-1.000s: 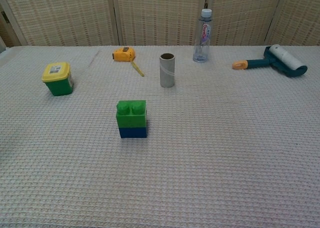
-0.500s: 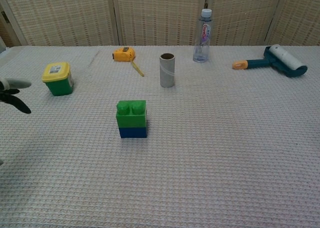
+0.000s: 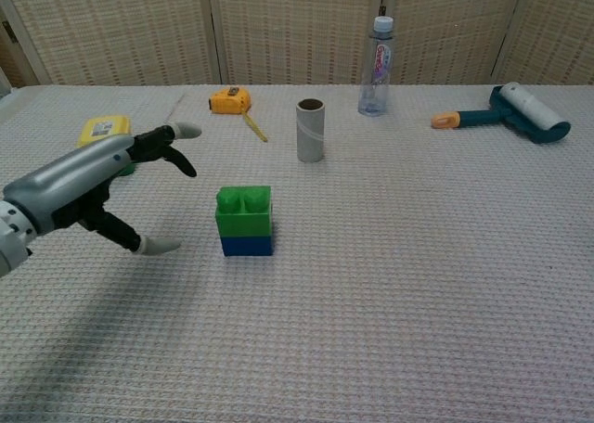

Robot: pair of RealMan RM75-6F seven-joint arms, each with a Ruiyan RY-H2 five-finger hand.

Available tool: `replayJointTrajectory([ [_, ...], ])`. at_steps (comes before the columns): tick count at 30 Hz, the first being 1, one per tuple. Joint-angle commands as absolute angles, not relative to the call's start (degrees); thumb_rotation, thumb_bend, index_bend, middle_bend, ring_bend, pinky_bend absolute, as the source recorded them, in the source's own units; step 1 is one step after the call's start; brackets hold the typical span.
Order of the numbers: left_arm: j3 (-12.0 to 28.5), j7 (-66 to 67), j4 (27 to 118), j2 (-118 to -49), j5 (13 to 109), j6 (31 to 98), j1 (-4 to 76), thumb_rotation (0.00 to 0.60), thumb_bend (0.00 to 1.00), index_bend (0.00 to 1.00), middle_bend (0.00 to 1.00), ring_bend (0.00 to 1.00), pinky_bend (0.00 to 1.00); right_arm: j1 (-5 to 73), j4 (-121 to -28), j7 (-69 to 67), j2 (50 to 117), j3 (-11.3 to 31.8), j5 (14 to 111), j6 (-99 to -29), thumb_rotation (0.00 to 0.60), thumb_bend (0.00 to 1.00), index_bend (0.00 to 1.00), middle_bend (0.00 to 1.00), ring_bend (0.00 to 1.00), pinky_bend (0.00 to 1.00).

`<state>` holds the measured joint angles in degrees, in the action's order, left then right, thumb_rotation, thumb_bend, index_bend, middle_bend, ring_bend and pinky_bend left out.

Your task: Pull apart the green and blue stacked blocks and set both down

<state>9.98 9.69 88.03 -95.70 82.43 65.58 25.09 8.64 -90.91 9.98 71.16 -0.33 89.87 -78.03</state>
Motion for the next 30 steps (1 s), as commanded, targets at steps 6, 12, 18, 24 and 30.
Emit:
replayJointTrajectory([
  [6,14.22,16.32,82.98,-102.29,74.53,62.45,30.02,0.600,0.22,0.00,0.25,0.01,0.00,9.08,-91.28,7.52,69.53,-0.46,90.07,-77.65,0.600,0.48,0.00,0.00,0.00,0.00],
  [12,16.10,18.14,83.73,-102.70,68.99,61.37,31.31,0.600,0.23,0.00,0.25,0.00,0.00,9.57,-91.07,7.97,69.80,-0.37,88.91,-76.16,0.600,0.48,0.00,0.00,0.00,0.00],
  [18,17.48,21.99,84.49,-103.55,62.99,60.87,32.92,0.600,0.23,0.00,0.25,0.00,0.00,10.30,-90.83,8.10,69.87,-0.71,88.62,-74.45,0.600,0.48,0.00,0.00,0.00,0.00],
  [24,17.64,22.19,83.22,-104.92,60.29,61.36,33.75,0.600,0.25,0.00,0.25,0.00,0.00,10.44,-90.29,8.28,70.18,-0.37,88.09,-74.50,0.600,0.48,0.00,0.00,0.00,0.00],
  [30,16.56,24.04,84.30,-106.27,59.74,63.92,34.04,0.600,0.25,0.00,0.25,0.01,0.00,10.81,-90.25,7.34,69.79,-0.44,87.91,-73.86,0.600,0.48,0.00,0.00,0.00,0.00],
])
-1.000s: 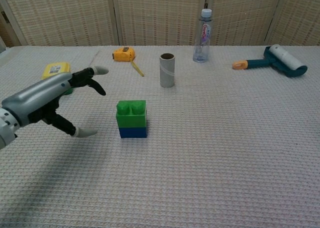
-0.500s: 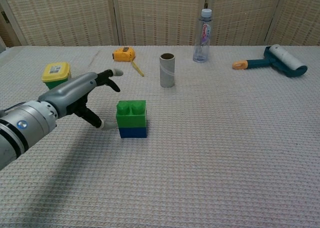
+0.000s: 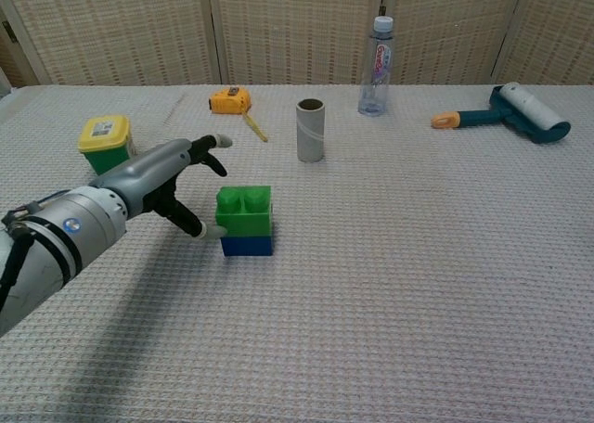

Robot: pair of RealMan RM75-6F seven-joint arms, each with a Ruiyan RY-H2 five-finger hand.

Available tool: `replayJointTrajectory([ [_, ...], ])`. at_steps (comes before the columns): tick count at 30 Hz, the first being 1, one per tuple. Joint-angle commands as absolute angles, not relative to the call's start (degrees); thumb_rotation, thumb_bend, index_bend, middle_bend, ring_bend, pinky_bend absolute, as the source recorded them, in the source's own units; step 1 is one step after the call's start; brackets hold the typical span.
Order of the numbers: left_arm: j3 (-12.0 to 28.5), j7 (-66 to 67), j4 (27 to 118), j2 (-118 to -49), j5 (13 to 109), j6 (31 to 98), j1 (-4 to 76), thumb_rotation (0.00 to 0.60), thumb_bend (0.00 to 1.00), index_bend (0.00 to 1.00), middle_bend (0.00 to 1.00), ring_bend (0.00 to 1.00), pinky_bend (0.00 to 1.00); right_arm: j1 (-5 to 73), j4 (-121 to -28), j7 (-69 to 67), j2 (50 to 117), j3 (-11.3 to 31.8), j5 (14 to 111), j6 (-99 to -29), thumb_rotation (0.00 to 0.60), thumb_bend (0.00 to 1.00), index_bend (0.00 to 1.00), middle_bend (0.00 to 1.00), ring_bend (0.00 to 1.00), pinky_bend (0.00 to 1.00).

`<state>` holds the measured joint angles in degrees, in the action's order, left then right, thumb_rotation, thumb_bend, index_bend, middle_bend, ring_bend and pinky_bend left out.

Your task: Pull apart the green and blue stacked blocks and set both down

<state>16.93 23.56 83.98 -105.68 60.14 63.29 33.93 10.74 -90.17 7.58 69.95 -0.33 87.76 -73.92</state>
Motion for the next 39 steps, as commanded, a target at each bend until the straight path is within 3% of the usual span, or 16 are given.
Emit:
replayJointTrajectory([
  [1,16.61,24.08,84.38,-106.52,59.31,64.06,34.08,0.600,0.25,0.00,0.25,0.01,0.00,10.81,-90.32,7.19,69.70,-0.50,88.03,-73.93,0.600,0.48,0.00,0.00,0.00,0.00],
  [14,15.83,30.17,85.25,-110.14,56.73,67.52,35.70,0.600,0.25,0.00,0.25,0.01,0.00,11.05,-90.69,4.11,68.21,-1.32,89.32,-73.81,0.600,0.48,0.00,0.00,0.00,0.00],
  [20,17.91,28.82,83.10,-110.57,56.31,67.32,36.95,0.600,0.25,0.00,0.33,0.03,0.00,10.84,-91.43,3.94,67.65,-1.48,89.78,-74.54,0.600,0.48,0.00,0.00,0.00,0.00],
  [32,17.91,28.32,82.25,-110.00,54.67,66.80,37.38,0.600,0.26,0.01,0.40,0.05,0.00,10.84,-91.95,4.78,67.81,-1.56,89.56,-74.48,0.600,0.48,0.00,0.00,0.00,0.00],
  [36,17.74,27.44,81.83,-110.00,54.68,66.59,37.45,0.600,0.28,0.05,0.50,0.11,0.00,10.89,-91.94,4.80,67.81,-1.58,89.50,-74.37,0.600,0.48,0.00,0.00,0.00,0.00],
  [39,17.54,25.92,81.57,-110.02,55.87,67.19,37.24,0.600,0.30,0.15,0.60,0.17,0.00,10.91,-91.89,4.91,67.88,-1.58,89.37,-74.25,0.600,0.48,0.00,0.00,0.00,0.00],
])
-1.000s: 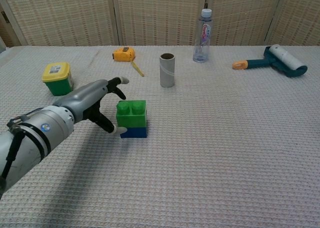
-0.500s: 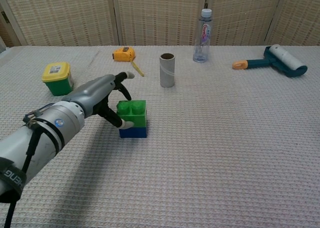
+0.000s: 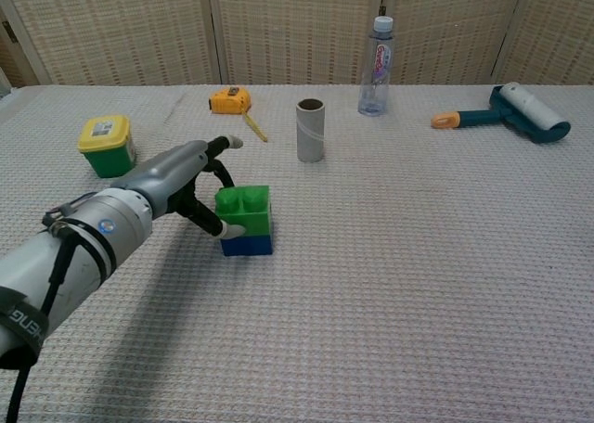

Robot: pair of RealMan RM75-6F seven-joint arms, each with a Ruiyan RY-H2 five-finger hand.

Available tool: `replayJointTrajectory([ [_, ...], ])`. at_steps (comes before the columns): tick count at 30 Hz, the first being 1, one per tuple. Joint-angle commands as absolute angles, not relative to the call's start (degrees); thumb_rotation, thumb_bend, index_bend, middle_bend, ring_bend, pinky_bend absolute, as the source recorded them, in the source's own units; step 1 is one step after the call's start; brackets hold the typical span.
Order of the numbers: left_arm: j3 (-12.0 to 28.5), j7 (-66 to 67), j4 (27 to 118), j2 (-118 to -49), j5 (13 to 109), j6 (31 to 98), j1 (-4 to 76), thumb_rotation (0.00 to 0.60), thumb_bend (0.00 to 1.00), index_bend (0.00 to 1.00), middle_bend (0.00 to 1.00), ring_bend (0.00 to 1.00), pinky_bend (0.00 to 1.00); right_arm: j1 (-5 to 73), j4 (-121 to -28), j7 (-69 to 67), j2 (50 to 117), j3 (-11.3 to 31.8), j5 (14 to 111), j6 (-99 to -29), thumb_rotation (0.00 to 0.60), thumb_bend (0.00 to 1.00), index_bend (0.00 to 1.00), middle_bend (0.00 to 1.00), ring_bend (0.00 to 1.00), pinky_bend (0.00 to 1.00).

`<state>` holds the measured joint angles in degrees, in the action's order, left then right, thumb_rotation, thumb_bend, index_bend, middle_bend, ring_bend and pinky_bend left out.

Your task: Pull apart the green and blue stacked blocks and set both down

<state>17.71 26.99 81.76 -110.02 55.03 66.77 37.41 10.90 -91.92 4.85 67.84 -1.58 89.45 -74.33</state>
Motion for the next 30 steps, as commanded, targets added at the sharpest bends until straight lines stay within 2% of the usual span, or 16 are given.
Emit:
replayJointTrajectory([
  [1,17.48,25.45,81.56,-110.03,56.29,67.44,37.15,0.600,0.31,0.21,0.62,0.18,0.00,10.93,-91.87,4.94,67.91,-1.58,89.29,-74.17,0.600,0.48,0.00,0.00,0.00,0.00],
  [5,17.06,23.85,82.13,-109.76,57.42,68.08,36.63,0.600,0.38,0.44,0.68,0.22,0.00,11.07,-91.82,5.27,68.13,-1.62,89.03,-73.72,0.600,0.48,0.00,0.00,0.00,0.00],
  [9,16.45,21.90,83.14,-109.17,58.83,69.04,35.71,0.600,0.47,0.57,0.76,0.27,0.00,11.46,-91.52,5.66,68.62,-1.53,88.14,-72.50,0.600,0.48,0.00,0.00,0.00,0.00],
  [16,16.73,18.16,85.53,-107.07,59.64,69.09,34.39,0.600,0.54,0.64,0.82,0.30,0.00,12.62,-90.56,5.40,69.97,-1.13,86.74,-70.05,0.600,0.48,0.00,0.00,0.00,0.00],
  [20,16.73,12.45,89.60,-104.19,60.93,67.84,32.99,0.600,0.57,0.66,0.84,0.30,0.00,14.88,-88.19,0.05,71.76,-0.50,86.05,-66.18,0.600,0.48,0.00,0.00,0.00,0.00],
  [23,16.72,9.76,91.63,-102.23,61.65,67.35,32.23,0.600,0.58,0.66,0.84,0.30,0.00,18.39,-87.28,-8.33,72.98,-0.11,86.17,-60.31,0.600,0.48,0.00,0.00,0.00,0.00],
  [26,17.69,4.59,93.59,-100.24,62.22,65.55,31.87,0.600,0.59,0.66,0.84,0.30,0.00,23.67,-87.35,-24.37,73.13,-0.05,88.02,-52.32,0.600,0.49,0.00,0.00,0.00,0.00],
  [30,18.37,-1.81,93.91,-98.60,63.32,63.22,31.70,0.600,0.59,0.67,0.84,0.30,0.00,28.24,-82.53,-39.00,77.28,0.63,90.83,-49.15,0.600,0.48,0.00,0.00,0.00,0.00],
])
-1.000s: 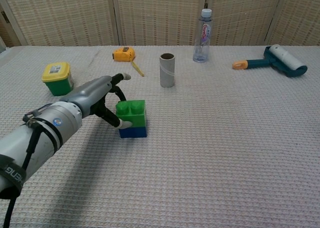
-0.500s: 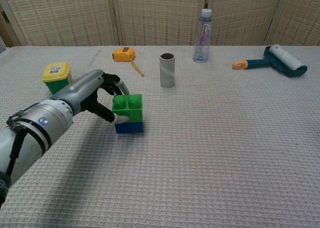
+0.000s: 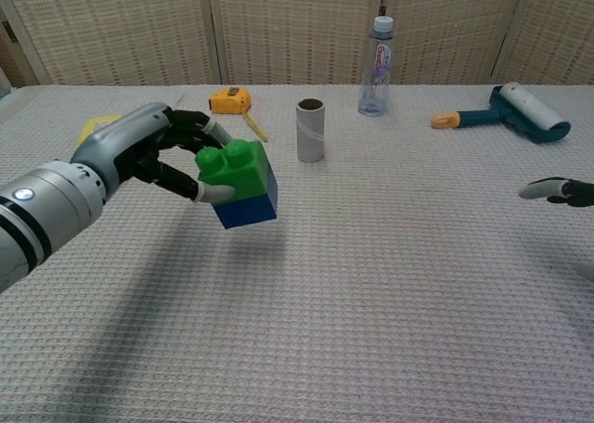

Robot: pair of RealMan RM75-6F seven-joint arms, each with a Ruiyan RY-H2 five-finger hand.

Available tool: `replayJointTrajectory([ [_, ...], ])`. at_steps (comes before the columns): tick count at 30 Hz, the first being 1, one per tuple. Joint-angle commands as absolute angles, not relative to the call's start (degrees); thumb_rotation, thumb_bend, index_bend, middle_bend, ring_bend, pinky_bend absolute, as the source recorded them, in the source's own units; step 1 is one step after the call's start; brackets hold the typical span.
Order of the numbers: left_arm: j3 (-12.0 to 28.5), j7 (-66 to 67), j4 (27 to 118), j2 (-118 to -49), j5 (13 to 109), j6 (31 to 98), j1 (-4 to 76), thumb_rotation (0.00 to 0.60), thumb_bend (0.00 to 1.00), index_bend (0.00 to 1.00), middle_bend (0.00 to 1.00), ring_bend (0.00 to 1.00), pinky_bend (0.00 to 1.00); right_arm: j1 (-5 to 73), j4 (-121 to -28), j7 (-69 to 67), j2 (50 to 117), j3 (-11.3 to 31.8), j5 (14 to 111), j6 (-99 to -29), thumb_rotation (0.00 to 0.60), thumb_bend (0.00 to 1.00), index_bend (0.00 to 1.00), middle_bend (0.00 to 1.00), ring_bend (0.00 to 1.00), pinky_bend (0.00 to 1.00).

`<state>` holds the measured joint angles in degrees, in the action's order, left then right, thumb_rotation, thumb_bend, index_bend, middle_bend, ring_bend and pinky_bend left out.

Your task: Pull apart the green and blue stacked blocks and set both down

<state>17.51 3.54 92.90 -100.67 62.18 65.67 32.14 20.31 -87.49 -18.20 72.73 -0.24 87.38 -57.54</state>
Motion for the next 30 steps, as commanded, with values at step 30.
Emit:
replayJointTrajectory([
  [30,19.40,-8.51,95.69,-94.91,64.56,62.74,32.83,0.600,0.59,0.67,0.84,0.30,0.00,45.26,-57.20,-91.84,100.66,1.12,97.18,-59.51,0.600,0.40,0.00,0.00,0.00,0.00],
])
